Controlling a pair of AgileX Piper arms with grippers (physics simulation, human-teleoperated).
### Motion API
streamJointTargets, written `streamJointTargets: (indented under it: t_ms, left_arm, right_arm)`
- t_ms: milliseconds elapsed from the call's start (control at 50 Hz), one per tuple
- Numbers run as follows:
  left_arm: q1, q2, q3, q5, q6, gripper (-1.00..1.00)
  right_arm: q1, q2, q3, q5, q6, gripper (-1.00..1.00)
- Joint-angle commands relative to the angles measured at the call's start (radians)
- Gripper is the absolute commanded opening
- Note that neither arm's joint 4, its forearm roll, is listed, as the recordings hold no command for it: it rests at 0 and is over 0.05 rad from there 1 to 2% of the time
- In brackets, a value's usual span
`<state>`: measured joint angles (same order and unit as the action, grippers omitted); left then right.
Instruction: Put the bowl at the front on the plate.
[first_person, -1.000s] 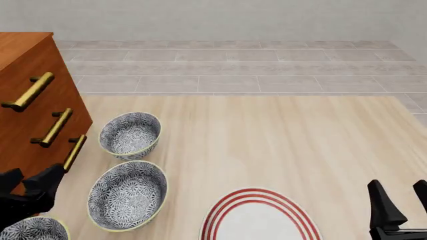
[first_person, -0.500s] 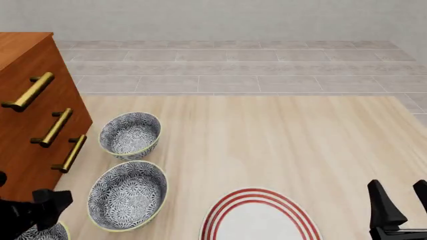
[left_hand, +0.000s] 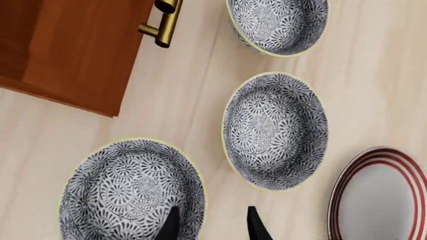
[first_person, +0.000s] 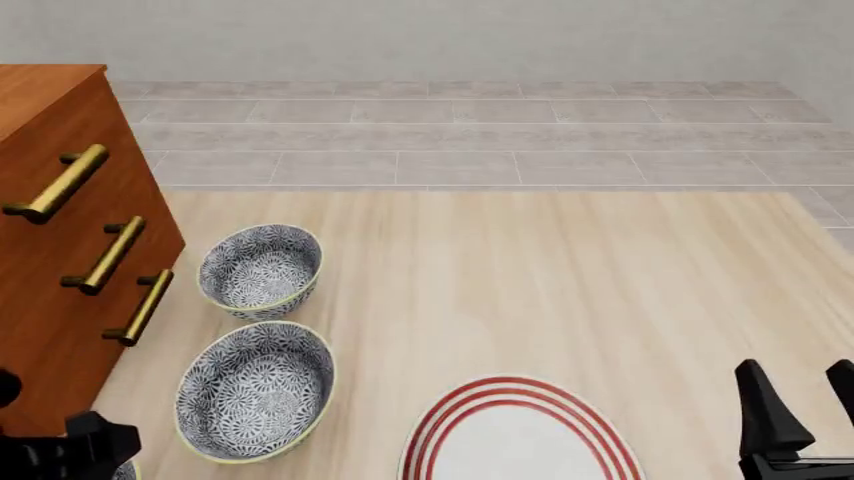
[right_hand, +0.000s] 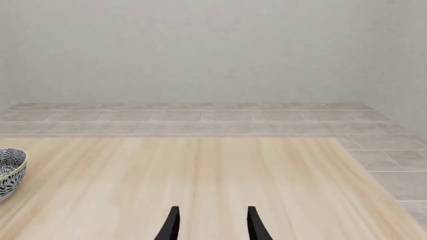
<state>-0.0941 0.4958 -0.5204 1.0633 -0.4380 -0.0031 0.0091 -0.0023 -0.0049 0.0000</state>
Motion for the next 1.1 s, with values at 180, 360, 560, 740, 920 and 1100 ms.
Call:
streamJointTargets:
  t_ms: [180,360,560,740,920,1100]
  left_arm:
    - [-0.001,-0.023,0.092,-0.006,-0.065,1.00]
    - [-0.007,-0.027,0.135,-0.031,-0.088,1.00]
    - [0.003,0.002,0.166,-0.092,-0.102,1.00]
    - [-0.016,0.045,0.216,-0.160,-0.121,1.00]
    - [-0.038,0.087,0.258,-0.228,-0.144,1.00]
    - [-0.048,0.131,0.291,-0.286,-0.160,1.00]
  right_arm:
    - [0.001,-0.002,-0.001,0.003,0.000,1.00]
    - [0.001,-0.002,-0.001,0.002,0.000,1.00]
    - [0.001,-0.002,-0.001,0.002,0.000,1.00]
    - [0.001,-0.002,-0.001,0.003,0.000,1.00]
    - [0.001,-0.002,-0.001,0.002,0.000,1.00]
    - [0.001,-0.002,-0.001,0.002,0.000,1.00]
